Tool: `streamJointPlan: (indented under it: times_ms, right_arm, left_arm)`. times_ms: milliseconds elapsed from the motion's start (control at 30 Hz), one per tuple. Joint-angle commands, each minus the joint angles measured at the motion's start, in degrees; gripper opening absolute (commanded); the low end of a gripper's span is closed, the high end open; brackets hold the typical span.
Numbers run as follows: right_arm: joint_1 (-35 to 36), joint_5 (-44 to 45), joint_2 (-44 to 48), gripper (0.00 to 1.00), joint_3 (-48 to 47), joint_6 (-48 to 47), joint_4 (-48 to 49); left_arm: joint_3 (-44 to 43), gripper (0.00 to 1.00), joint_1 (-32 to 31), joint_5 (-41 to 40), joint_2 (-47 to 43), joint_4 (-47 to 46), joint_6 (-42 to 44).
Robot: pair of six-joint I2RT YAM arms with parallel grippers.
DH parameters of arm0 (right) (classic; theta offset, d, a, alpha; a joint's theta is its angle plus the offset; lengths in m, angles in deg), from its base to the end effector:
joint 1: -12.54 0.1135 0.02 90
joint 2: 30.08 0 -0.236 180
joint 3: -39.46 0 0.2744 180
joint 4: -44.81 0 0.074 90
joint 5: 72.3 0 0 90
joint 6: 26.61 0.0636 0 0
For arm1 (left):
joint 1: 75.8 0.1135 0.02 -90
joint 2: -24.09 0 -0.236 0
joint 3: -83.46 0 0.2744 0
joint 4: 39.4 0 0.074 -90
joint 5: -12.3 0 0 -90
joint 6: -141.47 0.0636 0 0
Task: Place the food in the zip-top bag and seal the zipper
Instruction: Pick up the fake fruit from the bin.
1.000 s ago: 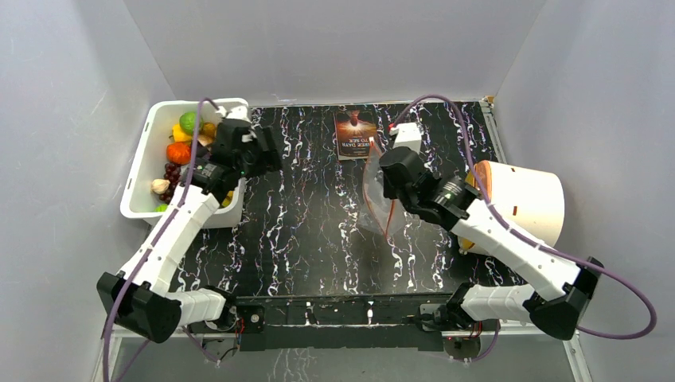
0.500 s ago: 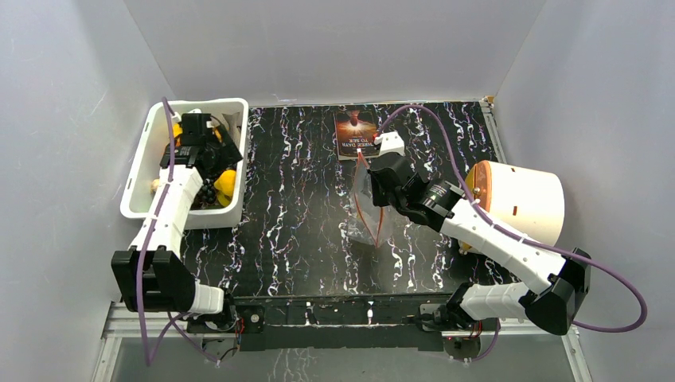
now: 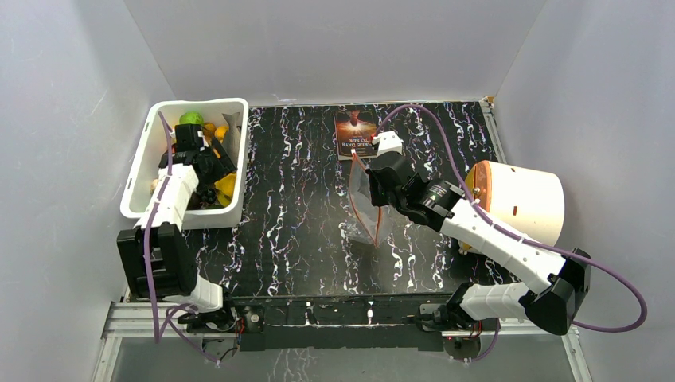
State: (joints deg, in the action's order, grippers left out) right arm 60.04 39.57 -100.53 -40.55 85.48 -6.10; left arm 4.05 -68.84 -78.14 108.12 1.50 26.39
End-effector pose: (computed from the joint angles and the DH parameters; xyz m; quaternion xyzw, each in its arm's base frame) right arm 0.2279 0.2136 0.2936 -0.1205 0.8900 0.0888 0.4308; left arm 0.3626 0.0448 0.2279 -0.2568 0.8893 -0.0561 0.3743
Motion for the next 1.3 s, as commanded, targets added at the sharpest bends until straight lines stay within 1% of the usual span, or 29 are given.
streamJointPlan:
  times_ms: [0,267,600,767,867,933,1067,1200,1267]
  right_arm:
    - [-0.1,-0.6,0.4,0.00,-1.9,-0.6,3.7]
    - [-0.1,-0.7,1.2,0.00,-2.4,-0.6,2.9]
    - [-0.2,-0.6,2.7,0.00,-2.2,-0.1,2.9]
    - [-0.1,-0.4,3.3,0.00,-2.0,0.3,2.7]
    - [-0.1,-0.8,3.9,0.00,-1.8,0.7,2.8]
    - [-0.1,-0.9,4.2,0.00,-1.7,0.8,2.8]
    - [-0.2,-0.8,4.7,0.00,-1.5,1.0,2.6]
    - [-0.1,-0.9,5.1,0.00,-1.5,1.3,2.6]
    - [-0.2,-1.1,5.1,0.00,-1.5,1.4,2.7]
  left_arm:
    - [0.9,0.71,0.8,3.6,0.7,-1.2,2.0]
    - [1.1,0.73,1.2,5.3,3.8,-2.8,3.0]
    - [0.4,0.72,1.2,6.6,5.7,-1.7,2.4]
    - [1.6,0.65,1.3,6.1,4.8,-1.6,1.8]
    - [1.4,0.54,1.2,5.9,5.3,-0.6,1.8]
    - [1.3,0.48,1.2,5.5,5.2,-0.2,1.8]
    - [1.3,0.43,1.2,4.5,3.7,0.0,1.9]
    - [1.1,0.35,1.2,3.1,2.1,0.7,2.0]
    - [0.8,0.33,1.2,1.5,1.3,1.0,2.1]
